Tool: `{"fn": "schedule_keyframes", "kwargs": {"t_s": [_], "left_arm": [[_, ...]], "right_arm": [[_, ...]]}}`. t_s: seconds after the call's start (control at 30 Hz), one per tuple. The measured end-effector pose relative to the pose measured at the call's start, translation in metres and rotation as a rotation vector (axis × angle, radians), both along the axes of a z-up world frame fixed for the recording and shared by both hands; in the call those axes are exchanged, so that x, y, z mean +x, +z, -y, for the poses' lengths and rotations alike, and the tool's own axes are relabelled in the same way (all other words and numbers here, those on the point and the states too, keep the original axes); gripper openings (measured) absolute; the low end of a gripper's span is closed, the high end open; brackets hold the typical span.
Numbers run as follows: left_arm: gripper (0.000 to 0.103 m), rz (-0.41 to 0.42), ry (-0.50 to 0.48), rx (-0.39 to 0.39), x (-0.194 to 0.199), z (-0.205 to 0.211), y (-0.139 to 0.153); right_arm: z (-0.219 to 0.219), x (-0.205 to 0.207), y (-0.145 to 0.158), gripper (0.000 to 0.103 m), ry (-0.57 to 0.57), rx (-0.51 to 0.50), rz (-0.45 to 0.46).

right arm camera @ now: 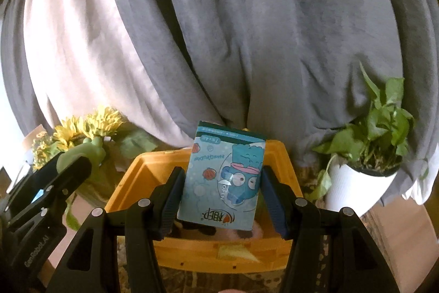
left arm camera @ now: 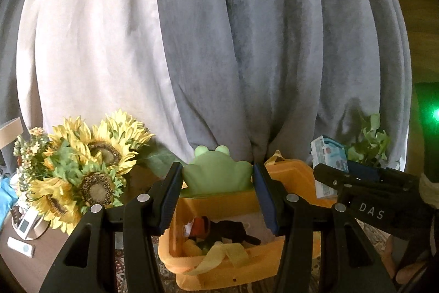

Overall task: Organize soft objects
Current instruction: 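Carry the box and frog over the orange crate and release them inside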

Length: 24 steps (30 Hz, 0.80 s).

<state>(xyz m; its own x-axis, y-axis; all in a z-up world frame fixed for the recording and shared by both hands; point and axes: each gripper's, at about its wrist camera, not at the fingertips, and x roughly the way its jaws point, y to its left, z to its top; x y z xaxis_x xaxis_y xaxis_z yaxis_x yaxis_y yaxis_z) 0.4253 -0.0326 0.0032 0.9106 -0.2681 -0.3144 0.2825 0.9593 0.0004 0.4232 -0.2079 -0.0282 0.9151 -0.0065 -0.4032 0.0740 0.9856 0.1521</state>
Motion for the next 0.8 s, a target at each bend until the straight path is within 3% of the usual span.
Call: {"fn": "schedule_keyframes", "kwargs": {"t_s": [0.5,0.8], "left_arm": [[0.052,-0.109,-0.01,0.038,0.058,0.013,-0.028],[0.052,-0.227,-0.027,0.061,0.088,0.021,-0.048]], "right_arm": [[0.01,0.061,-0.029,0.057,0.015,0.02,-0.151],[0.014,0.081,-0.041,0.057,0.018,0.004,-0.23]]}}
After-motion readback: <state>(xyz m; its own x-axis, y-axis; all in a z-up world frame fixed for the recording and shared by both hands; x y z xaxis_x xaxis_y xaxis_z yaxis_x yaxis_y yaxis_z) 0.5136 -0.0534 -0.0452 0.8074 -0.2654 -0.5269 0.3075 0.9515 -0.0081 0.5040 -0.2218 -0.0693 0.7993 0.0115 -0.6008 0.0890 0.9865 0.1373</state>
